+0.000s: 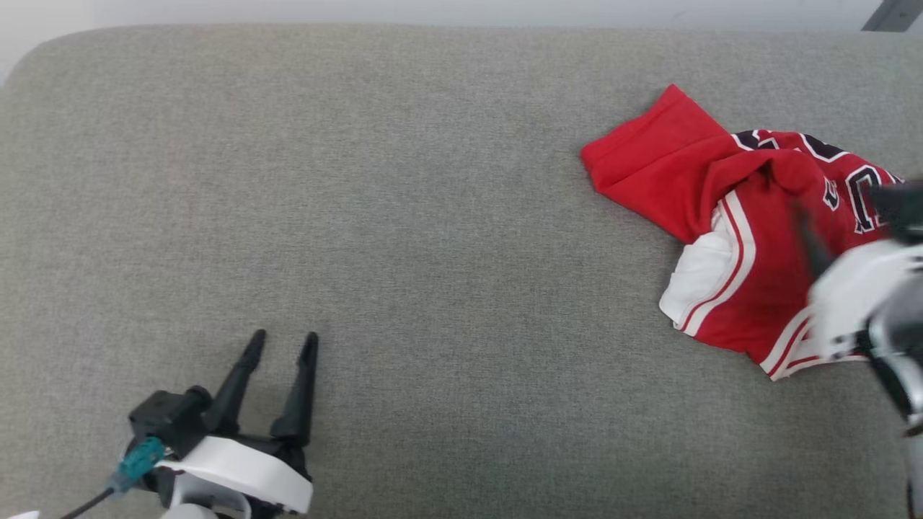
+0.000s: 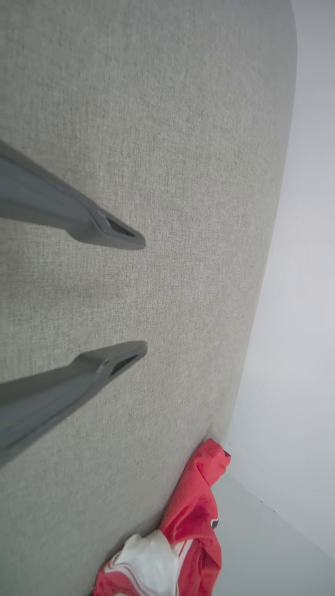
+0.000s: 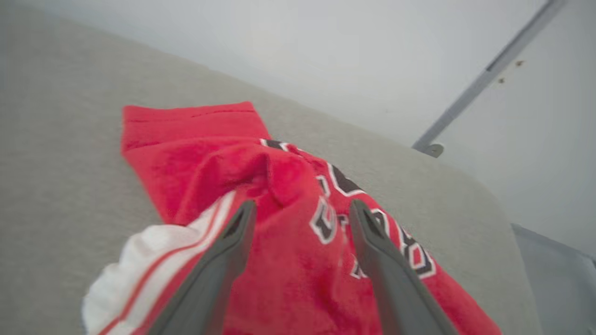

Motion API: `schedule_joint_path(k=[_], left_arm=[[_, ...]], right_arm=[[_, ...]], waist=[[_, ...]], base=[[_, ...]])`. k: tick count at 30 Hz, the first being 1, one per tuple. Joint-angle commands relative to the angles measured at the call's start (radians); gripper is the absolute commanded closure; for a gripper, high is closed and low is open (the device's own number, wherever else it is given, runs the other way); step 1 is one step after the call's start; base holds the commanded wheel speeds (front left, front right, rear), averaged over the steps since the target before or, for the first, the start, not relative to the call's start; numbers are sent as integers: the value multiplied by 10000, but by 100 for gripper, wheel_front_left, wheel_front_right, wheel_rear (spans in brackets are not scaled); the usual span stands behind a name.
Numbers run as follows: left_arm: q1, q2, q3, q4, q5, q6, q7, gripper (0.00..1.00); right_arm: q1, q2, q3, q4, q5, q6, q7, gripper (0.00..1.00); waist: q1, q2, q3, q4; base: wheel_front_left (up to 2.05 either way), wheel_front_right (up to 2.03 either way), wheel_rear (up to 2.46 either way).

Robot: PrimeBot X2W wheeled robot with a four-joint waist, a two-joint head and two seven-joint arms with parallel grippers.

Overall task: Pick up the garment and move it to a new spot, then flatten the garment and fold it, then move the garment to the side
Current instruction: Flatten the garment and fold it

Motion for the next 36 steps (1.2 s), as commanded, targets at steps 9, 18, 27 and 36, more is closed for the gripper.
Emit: schedule_joint_path(k=[9,18,27,36], left_arm=[[-269,-295,-312,149,-212,21,-51,0],[-552,-414,-483,247,-388,21,-51,0],[-728,-420,-464,240,-503,21,-51,0],[-551,-437,-485,333,-451,21,-51,0]], right_arm=[[-114,-1579,3335,-1914,2228,-5,3750,0],[-692,-2466,4187,-1436,2080,-5,5133,0],[-501,-2192,4214,-481,1586,-5,4926,63],[-974,-1180,4185,-1033,2079,-5,3710,100]], waist=[[0,0,107,477],[0,0,487,910],[0,0,795,1050],[0,0,526,975]], base=[[0,0,0],[0,0,0],[0,0,0],[0,0,0]])
